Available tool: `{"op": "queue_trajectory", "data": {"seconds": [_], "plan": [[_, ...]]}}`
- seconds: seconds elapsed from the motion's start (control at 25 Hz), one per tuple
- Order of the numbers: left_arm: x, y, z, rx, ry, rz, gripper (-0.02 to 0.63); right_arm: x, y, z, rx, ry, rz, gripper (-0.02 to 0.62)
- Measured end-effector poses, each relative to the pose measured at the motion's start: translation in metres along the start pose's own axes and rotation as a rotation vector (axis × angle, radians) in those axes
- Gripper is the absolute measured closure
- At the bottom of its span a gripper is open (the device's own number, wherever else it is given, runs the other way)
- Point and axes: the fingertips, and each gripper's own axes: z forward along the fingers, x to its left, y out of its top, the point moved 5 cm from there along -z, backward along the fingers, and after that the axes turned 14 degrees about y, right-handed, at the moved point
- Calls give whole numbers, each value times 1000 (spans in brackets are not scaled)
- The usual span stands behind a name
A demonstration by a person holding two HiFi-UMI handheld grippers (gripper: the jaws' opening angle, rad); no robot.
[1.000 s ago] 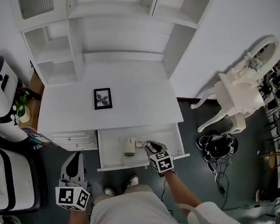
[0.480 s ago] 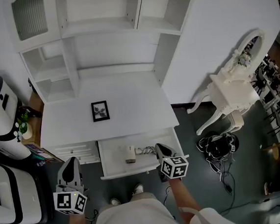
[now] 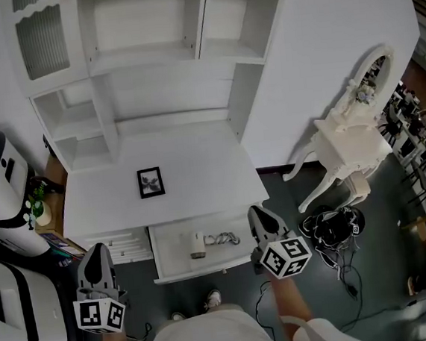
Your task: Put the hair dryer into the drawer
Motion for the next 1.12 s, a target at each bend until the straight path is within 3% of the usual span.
{"op": "queue_trajectory", "data": {"seconds": [0.56,1.12], "plan": [[-2,41,-4,-101,47,14,589,23,81,-41,-159,5,-170,584],[6,35,-18,-76,71,42,589,41,71,-46,-158,9,-183,584]]}}
